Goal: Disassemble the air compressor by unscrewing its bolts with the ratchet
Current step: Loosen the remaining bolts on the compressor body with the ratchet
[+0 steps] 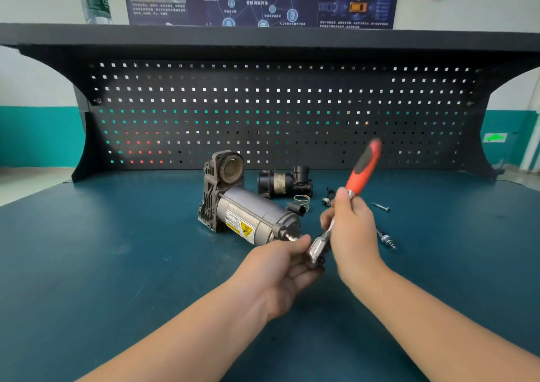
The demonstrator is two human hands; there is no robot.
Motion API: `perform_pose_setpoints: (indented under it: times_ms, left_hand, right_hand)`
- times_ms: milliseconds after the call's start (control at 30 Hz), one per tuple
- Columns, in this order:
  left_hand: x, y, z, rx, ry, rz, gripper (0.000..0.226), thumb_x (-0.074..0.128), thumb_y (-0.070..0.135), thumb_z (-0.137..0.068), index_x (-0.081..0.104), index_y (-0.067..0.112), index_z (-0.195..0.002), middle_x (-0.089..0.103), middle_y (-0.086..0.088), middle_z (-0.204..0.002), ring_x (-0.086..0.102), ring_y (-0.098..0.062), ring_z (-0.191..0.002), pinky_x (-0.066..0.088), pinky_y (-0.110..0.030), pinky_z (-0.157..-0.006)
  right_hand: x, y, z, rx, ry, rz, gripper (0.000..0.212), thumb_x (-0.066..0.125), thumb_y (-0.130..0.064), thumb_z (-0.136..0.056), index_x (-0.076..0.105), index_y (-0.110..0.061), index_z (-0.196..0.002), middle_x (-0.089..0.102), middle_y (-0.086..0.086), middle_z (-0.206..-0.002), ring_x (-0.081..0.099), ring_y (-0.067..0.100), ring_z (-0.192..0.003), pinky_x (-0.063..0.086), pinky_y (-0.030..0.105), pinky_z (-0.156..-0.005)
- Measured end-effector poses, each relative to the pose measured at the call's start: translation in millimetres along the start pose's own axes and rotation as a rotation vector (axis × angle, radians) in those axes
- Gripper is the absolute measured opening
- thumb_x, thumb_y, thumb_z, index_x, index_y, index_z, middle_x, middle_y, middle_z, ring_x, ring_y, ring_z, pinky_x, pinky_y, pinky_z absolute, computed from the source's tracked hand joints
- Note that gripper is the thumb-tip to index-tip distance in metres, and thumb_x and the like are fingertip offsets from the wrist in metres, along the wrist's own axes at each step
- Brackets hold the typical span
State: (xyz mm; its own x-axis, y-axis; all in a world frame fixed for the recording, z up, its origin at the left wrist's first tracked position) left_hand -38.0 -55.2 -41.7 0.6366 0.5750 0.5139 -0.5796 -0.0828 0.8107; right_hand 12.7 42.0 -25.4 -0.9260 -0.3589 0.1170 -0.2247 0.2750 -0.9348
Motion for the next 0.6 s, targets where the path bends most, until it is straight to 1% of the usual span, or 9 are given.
perform_pose_setpoints:
  times_ms: [100, 133, 200, 267, 333, 400, 500, 567, 600]
  left_hand:
    - [0, -1, -1, 0.003, -0.001, -0.019, 0.008, 0.058, 0.004, -0.089, 0.064, -0.001, -0.089, 0.071, -0.012, -0.068, 0.067, -0.018, -0.058, 0.057, -0.026, -0.05]
    - [-1, -1, -1, 0.005, 0.002, -0.022, 0.007, 0.058, 0.004, -0.089, 0.064, 0.0, -0.089, 0.071, -0.012, -0.068, 0.068, -0.018, -0.055, 0.057, -0.025, -0.05]
    - [-2, -1, -1, 0.007, 0.008, -0.029, 0.007, 0.057, 0.003, -0.089, 0.064, 0.001, -0.09, 0.071, -0.013, -0.072, 0.068, -0.019, -0.059, 0.057, -0.026, -0.052]
    - [-2, -1, -2, 0.01, 0.004, -0.035, 0.008, 0.057, 0.003, -0.089, 0.064, 0.001, -0.094, 0.07, -0.014, -0.078, 0.065, -0.021, -0.069, 0.057, -0.028, -0.059]
    - [-2, -1, -1, 0.016, 0.003, -0.028, 0.011, 0.058, 0.003, -0.089, 0.064, -0.001, -0.098, 0.07, -0.014, -0.077, 0.063, -0.022, -0.072, 0.058, -0.028, -0.059]
    - [-1, -1, 0, 0.023, 0.005, -0.015, 0.01, 0.058, 0.003, -0.089, 0.065, -0.002, -0.094, 0.07, -0.013, -0.071, 0.064, -0.023, -0.07, 0.058, -0.028, -0.058]
    - [1, 0, 3, 0.033, -0.022, -0.013, 0.019, 0.053, 0.003, -0.09, 0.066, 0.001, -0.077, 0.068, -0.01, -0.065, 0.066, -0.017, -0.057, 0.056, -0.023, -0.051]
    - [-1, 1, 5, 0.043, -0.052, 0.019, 0.032, 0.046, 0.004, -0.093, 0.066, 0.007, -0.068, 0.067, -0.003, -0.059, 0.064, -0.01, -0.05, 0.053, -0.018, -0.049]
    - [-2, 1, 7, 0.049, -0.071, 0.041, 0.037, 0.04, 0.004, -0.095, 0.065, 0.01, -0.068, 0.066, 0.002, -0.055, 0.063, -0.006, -0.048, 0.052, -0.015, -0.047]
  right_hand:
    - [1, 23, -3, 0.617, 0.049, -0.296, 0.027, 0.039, -0.03, -0.102, 0.046, -0.016, -0.079, 0.05, 0.0, -0.061, 0.045, 0.01, -0.037, 0.034, 0.018, -0.04]
    - [2, 27, -1, 0.709, 0.048, -0.351, 0.028, 0.039, -0.03, -0.102, 0.045, -0.016, -0.078, 0.049, 0.001, -0.062, 0.044, 0.01, -0.032, 0.033, 0.015, -0.037]
    - [4, 30, -2, 0.677, 0.039, -0.311, 0.029, 0.039, -0.031, -0.101, 0.045, -0.017, -0.076, 0.05, 0.0, -0.06, 0.044, 0.011, -0.038, 0.034, 0.019, -0.041]
    - [3, 22, -5, 0.429, 0.04, -0.195, 0.03, 0.039, -0.032, -0.101, 0.047, -0.017, -0.077, 0.052, -0.004, -0.054, 0.044, 0.009, -0.046, 0.034, 0.024, -0.048]
    - [0, 8, -3, 0.076, 0.021, -0.081, 0.032, 0.037, -0.031, -0.102, 0.046, -0.016, -0.075, 0.05, -0.009, -0.046, 0.042, 0.002, -0.041, 0.036, 0.018, -0.045]
    - [-2, -7, 5, -0.294, -0.053, 0.037, 0.03, 0.038, -0.029, -0.101, 0.044, -0.018, -0.074, 0.05, -0.01, -0.048, 0.044, 0.001, -0.043, 0.037, 0.014, -0.047]
    - [-1, -24, 22, -0.83, -0.207, 0.265, 0.016, 0.042, -0.032, -0.095, 0.042, -0.024, -0.083, 0.048, -0.013, -0.057, 0.05, 0.016, -0.051, 0.042, 0.031, -0.051]
    - [1, -30, 35, -1.206, -0.267, 0.437, 0.011, 0.043, -0.03, -0.095, 0.048, -0.021, -0.091, 0.05, -0.005, -0.056, 0.048, 0.02, -0.049, 0.037, 0.03, -0.046]
    - [3, -31, 39, -1.337, -0.288, 0.5, 0.022, 0.04, -0.03, -0.098, 0.055, -0.015, -0.092, 0.053, 0.0, -0.056, 0.048, 0.021, -0.048, 0.036, 0.029, -0.045]
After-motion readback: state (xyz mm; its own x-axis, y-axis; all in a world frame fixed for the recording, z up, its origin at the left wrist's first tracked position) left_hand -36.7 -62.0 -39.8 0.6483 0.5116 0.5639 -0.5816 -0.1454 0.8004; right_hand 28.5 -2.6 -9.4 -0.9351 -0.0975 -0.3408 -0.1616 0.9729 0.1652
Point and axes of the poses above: each hand's wrist, its own z-axis away from the middle knuckle, its own x-axis out of the palm, y = z × x, the point moved 2 cm from there along -z, towards the middle knuckle
